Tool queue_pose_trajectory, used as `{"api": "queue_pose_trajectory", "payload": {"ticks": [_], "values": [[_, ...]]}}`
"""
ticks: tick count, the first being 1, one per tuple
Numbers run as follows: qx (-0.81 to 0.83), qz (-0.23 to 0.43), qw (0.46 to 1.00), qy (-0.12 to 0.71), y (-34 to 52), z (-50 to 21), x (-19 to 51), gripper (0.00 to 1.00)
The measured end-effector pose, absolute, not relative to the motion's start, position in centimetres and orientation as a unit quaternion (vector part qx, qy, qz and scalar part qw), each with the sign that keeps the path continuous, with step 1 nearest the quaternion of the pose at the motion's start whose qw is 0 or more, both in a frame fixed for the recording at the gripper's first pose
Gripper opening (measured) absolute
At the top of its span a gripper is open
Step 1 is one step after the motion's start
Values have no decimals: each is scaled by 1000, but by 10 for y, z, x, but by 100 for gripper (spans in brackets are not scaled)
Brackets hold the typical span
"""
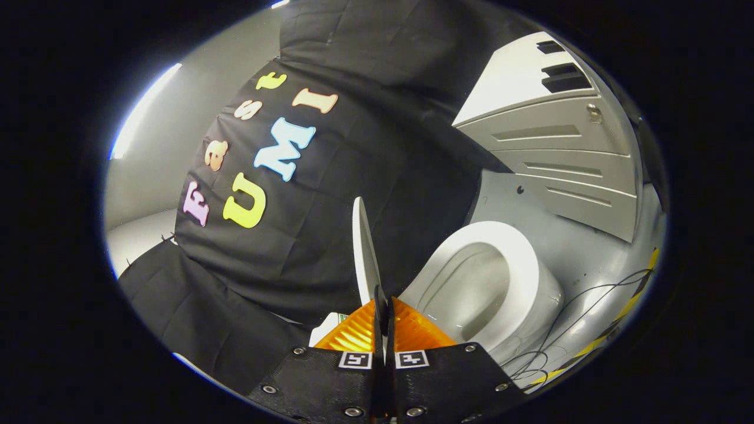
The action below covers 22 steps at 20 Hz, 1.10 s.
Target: Open the toilet lid.
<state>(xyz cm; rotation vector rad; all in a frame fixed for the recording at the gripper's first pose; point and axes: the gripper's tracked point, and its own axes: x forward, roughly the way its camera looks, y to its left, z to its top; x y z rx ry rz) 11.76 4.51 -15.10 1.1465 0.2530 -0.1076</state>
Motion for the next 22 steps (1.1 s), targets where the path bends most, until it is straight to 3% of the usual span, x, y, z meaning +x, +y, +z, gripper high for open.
{"api": "queue_pose_trajectory", "payload": {"ticks": [22], "values": [[449,51,887,93,137,-56,140,0]]}}
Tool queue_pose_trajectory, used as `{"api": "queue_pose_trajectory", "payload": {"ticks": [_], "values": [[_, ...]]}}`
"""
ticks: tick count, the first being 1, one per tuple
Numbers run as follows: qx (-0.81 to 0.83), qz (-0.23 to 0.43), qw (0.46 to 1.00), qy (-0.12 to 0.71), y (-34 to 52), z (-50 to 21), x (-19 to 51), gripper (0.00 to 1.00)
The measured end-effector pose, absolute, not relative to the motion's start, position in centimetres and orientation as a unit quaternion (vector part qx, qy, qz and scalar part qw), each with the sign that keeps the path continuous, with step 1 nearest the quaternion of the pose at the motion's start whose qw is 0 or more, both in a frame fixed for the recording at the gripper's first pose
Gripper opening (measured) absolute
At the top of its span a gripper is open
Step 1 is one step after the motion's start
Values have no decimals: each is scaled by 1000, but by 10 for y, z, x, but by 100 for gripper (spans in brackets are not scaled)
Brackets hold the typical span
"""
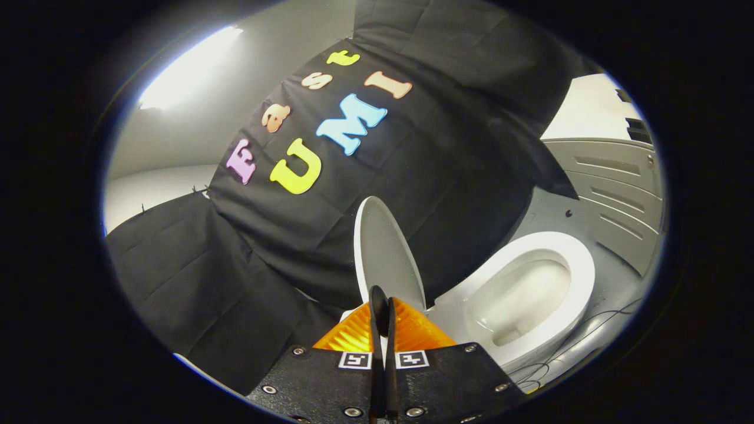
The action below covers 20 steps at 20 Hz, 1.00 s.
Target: Open the toilet lid.
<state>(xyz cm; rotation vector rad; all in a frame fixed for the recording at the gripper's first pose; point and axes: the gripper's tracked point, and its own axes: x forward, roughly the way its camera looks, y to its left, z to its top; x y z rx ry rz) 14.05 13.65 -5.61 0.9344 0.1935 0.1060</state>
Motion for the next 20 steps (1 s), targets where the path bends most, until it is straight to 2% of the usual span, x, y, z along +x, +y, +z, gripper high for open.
{"api": "queue_pose_trajectory", "payload": {"ticks": [7,12,20], "values": [[418,89,899,91,175,-31,146,0],[372,97,919,88,202,-18,147,0],[367,113,919,85,234,-6,147,0]]}}
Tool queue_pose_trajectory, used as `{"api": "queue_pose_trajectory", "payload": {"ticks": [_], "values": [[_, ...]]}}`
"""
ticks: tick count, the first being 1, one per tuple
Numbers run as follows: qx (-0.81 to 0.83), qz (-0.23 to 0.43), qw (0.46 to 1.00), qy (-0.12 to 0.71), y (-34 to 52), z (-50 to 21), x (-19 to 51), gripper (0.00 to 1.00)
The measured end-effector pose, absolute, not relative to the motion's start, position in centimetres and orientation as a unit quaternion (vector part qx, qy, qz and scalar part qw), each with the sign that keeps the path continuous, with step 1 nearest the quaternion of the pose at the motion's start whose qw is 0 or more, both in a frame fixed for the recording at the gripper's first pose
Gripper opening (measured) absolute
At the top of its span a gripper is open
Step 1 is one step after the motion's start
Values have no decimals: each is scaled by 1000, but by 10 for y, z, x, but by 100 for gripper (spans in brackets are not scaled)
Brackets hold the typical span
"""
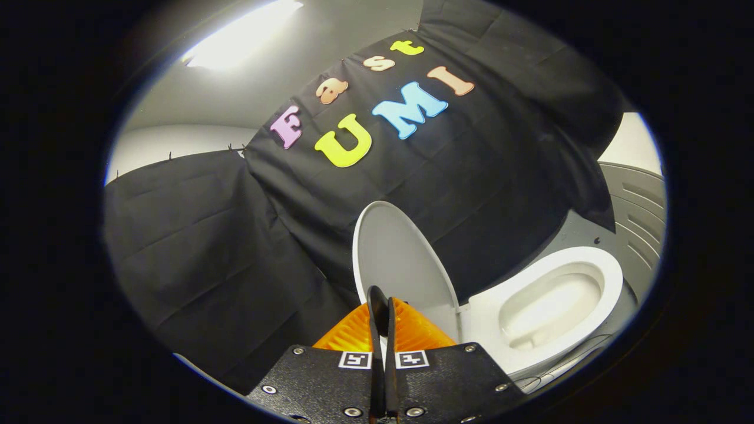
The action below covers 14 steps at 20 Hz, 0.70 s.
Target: Open the toilet lid.
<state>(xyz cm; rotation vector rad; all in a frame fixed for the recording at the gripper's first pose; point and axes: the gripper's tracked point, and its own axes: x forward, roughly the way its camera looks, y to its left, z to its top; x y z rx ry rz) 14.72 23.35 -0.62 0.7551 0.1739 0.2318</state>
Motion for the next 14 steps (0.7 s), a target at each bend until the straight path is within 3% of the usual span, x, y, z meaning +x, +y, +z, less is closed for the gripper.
{"api": "queue_pose_trajectory", "payload": {"ticks": [14], "values": [[335,149,924,105,299,9,149,0]]}}
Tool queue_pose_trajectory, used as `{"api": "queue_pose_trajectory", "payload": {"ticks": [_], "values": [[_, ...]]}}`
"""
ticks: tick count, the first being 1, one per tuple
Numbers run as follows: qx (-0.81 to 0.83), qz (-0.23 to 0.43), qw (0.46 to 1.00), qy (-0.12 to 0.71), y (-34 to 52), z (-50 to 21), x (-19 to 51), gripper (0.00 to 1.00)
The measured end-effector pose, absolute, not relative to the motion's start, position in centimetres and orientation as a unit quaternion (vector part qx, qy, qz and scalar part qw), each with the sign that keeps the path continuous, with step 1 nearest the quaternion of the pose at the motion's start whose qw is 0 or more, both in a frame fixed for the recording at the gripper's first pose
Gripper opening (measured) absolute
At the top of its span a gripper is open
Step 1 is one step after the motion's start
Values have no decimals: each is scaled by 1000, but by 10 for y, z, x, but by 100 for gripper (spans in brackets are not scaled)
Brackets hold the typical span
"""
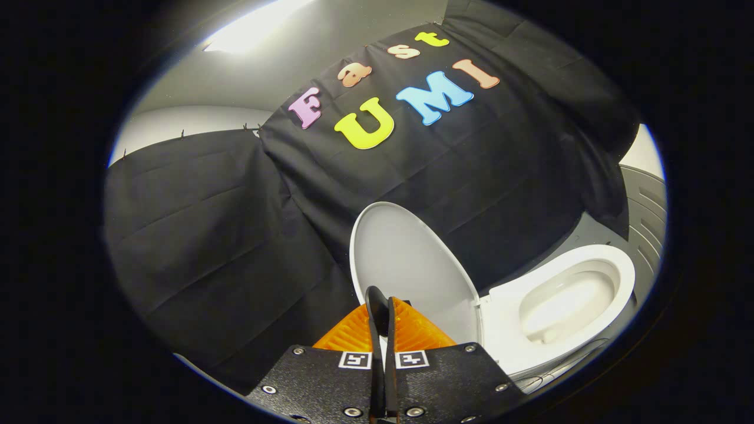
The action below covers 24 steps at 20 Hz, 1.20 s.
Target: Open the toilet lid.
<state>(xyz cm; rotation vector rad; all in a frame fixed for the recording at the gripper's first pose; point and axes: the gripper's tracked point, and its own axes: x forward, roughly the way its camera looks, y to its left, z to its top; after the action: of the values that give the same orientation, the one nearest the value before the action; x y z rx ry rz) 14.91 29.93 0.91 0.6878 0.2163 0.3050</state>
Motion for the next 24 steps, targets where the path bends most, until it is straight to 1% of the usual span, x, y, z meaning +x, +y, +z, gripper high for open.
{"api": "queue_pose_trajectory", "payload": {"ticks": [14,17,19,20,21,22,24], "values": [[297,212,921,139,385,9,150,1],[283,207,927,134,384,10,148,1],[267,199,936,114,373,18,145,1],[258,199,939,109,371,21,143,2],[247,206,941,108,373,19,140,5],[240,221,939,112,380,19,138,20],[248,228,936,100,367,30,135,48]]}}
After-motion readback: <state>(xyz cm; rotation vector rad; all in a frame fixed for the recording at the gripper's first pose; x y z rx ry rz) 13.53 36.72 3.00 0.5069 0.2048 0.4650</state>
